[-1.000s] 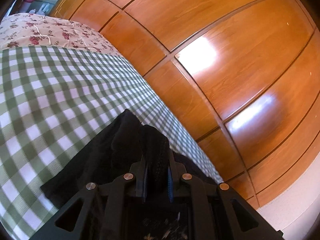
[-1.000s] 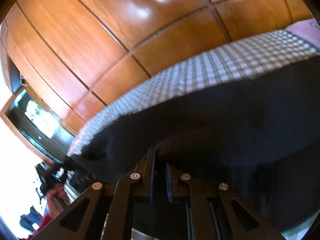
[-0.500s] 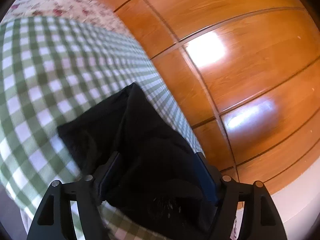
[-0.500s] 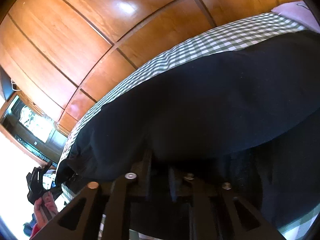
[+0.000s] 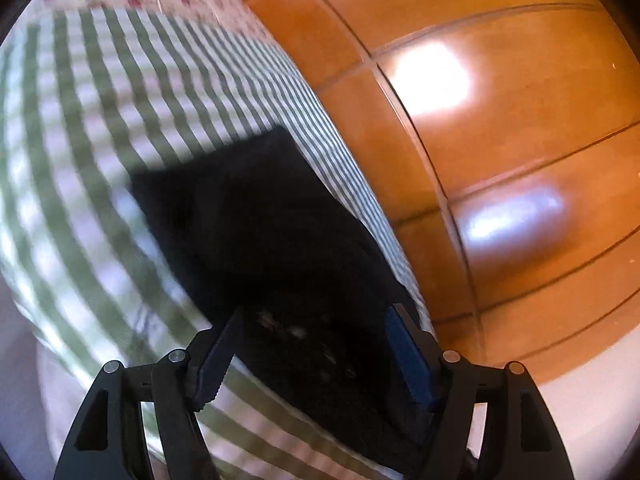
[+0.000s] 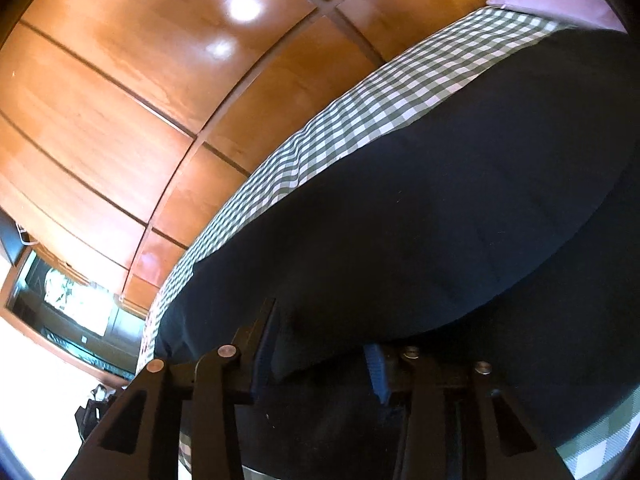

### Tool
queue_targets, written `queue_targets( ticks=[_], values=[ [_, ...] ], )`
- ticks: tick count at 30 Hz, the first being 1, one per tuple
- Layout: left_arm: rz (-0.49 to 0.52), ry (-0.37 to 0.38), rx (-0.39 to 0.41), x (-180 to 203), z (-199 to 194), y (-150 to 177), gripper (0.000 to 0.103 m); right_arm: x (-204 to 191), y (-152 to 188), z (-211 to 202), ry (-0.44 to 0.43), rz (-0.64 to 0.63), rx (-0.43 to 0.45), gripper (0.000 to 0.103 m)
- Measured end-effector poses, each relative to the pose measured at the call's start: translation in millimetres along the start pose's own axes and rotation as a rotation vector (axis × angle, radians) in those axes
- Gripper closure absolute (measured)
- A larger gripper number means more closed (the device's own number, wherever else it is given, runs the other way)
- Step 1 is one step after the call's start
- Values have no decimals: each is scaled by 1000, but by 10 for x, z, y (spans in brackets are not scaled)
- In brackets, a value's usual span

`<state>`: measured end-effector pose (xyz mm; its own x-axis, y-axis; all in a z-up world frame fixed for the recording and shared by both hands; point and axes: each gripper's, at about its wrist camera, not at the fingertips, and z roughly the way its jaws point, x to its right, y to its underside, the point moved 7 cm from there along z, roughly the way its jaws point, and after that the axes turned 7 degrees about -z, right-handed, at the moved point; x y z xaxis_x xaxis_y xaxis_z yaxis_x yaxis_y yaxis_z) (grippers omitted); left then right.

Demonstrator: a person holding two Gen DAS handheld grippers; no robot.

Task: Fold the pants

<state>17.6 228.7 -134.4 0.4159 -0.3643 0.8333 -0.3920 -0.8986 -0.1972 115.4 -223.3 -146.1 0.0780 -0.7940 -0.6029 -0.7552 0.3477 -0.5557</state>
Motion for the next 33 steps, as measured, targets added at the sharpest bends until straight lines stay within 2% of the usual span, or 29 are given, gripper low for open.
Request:
queue_targets(
  ticks=[4, 7, 9, 12, 13, 15, 16, 17, 18, 21, 25, 26, 29, 31, 32, 33],
  values=[
    [-31, 4, -35, 36, 204, 76, 30, 101, -9, -101, 5, 48, 15, 62],
    [-79, -2, -10, 1, 269, 6, 28, 209, -5, -218, 62, 65, 24, 57],
    [-108, -28, 7, -62, 314, -66, 28, 271, -20, -276, 63, 77, 35, 57],
    [-133, -26, 28, -103, 359, -155, 31, 338, -33, -309, 54, 95, 44, 57],
    [-130, -30, 35, -98, 374, -176, 35, 339, -42, -315, 50, 102, 53, 57],
    [-114, -68, 52, -125, 385, -222, 60, 352, -72, -301, 51, 107, 64, 59],
    [-104, -102, 54, -155, 385, -253, 85, 362, -86, -283, 53, 112, 67, 63],
    [-93, -129, 49, -174, 414, -275, 89, 365, -93, -281, 47, 111, 70, 77],
    [-86, -132, 47, -174, 419, -295, 90, 360, -112, -265, 50, 103, 64, 90],
    [-71, -78, 63, -65, 354, -446, 94, 291, -236, -335, 63, 59, 84, 94],
    [11, 97, 124, 354, 24, -694, 94, -53, -485, -771, 15, -37, 191, 94],
    [33, 112, 135, 408, -36, -727, 94, -106, -501, -842, -6, -44, 197, 94],
    [105, 77, 132, 393, -132, -743, 94, -163, -389, -914, -23, -57, 150, 94],
    [123, 3, 113, 210, -99, -687, 94, -102, -200, -852, 13, -74, 97, 94],
    [104, -53, 89, 7, -55, -627, 94, -37, -68, -785, 44, -77, 58, 94],
    [89, -76, 75, -105, -2, -583, 94, 21, 43, -724, 65, -70, 24, 94]
  ],
)
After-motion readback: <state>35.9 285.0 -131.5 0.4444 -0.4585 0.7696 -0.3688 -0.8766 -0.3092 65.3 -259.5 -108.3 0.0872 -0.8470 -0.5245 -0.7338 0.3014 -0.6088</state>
